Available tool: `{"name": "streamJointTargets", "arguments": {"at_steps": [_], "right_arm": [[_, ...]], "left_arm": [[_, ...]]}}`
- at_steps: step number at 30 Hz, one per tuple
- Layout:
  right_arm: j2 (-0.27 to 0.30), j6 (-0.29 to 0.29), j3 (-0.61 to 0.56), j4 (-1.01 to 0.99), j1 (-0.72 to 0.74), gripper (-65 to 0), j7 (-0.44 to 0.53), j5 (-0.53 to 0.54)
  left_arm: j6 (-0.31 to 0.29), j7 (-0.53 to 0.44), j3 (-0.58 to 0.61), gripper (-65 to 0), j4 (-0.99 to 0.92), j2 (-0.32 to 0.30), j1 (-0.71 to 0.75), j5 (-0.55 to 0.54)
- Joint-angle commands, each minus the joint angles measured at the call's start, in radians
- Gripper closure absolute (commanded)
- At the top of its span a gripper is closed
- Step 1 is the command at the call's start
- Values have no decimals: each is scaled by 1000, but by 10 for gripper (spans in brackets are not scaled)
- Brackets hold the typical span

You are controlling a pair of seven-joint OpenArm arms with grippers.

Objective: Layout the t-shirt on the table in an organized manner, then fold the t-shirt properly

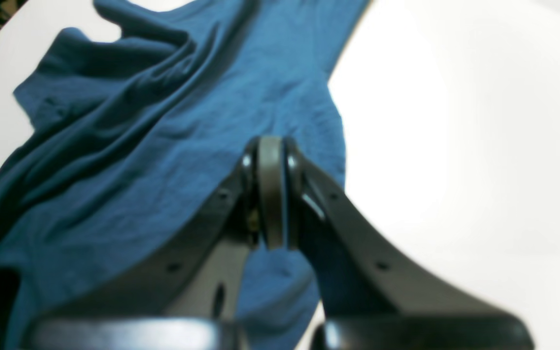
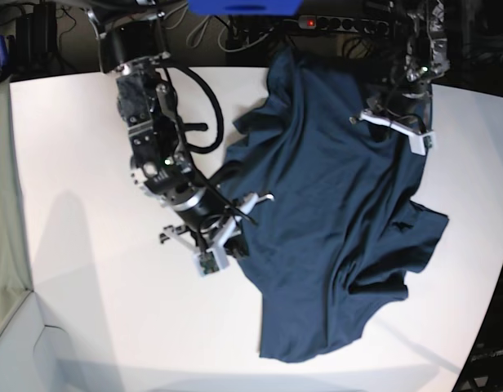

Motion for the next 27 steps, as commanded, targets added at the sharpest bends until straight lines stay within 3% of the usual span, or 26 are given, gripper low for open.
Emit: {"name": "streamJointTargets", "arguments": {"at_steps": [1,11,20,27], "right_arm": [[-5,4,3,16,22,0,29,4],[0,4,3,-21,19,0,28,4],[7,4,1,-25,-42,0,28,2],[17,4,1,-25,-64,0,28,1]], "left_arm": [[44,40,-30,0,-35,-38,-14,54],[35,42,-220,0,-289,-130,-336,247],[33,34,-220,0,-496,-124,-713,402],[33,43,-220,0,-554,-110,-885,410]]}}
